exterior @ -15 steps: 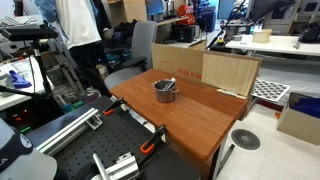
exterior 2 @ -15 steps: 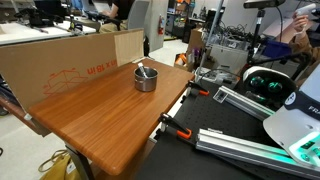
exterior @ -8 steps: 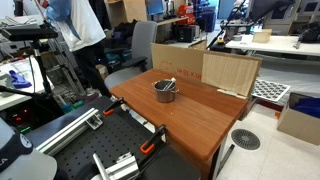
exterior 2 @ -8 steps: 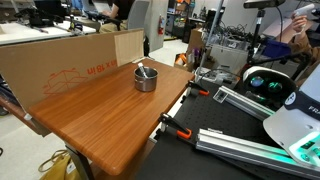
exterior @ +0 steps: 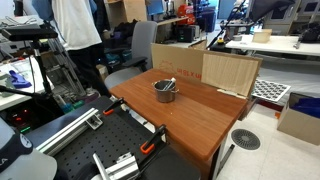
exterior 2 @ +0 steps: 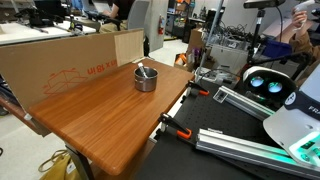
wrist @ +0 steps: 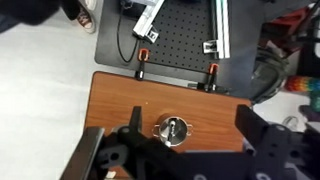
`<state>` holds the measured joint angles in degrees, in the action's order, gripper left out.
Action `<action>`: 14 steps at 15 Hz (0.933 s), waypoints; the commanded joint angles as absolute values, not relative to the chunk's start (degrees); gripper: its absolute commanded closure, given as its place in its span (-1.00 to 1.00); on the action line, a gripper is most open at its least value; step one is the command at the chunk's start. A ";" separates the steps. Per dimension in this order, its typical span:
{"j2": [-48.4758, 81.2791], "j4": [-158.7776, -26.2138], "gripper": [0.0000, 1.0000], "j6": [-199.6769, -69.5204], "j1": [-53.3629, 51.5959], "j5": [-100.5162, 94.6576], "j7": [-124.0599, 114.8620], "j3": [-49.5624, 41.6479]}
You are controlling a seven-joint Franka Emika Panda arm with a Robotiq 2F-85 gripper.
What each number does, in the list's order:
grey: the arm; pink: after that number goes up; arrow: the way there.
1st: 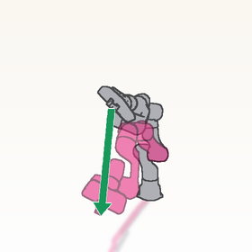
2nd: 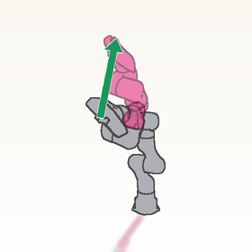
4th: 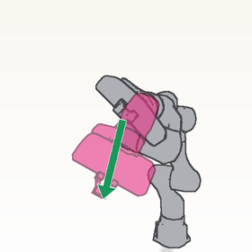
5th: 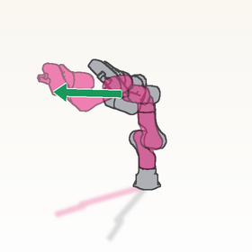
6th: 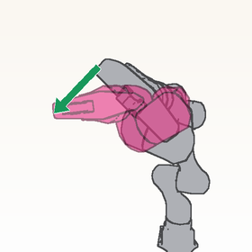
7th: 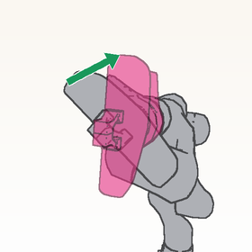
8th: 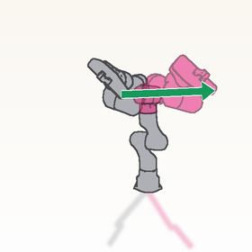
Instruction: Put the marker from the silver pot on the table
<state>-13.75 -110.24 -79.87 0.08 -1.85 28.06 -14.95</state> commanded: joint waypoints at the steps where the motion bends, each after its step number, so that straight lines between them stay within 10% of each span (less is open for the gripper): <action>1: -13.58 -110.10 -1.00 -79.76 1.85 -1.54 28.40 -13.41; 14: -10.18 -113.11 -1.00 -84.09 1.69 1.28 24.26 -10.81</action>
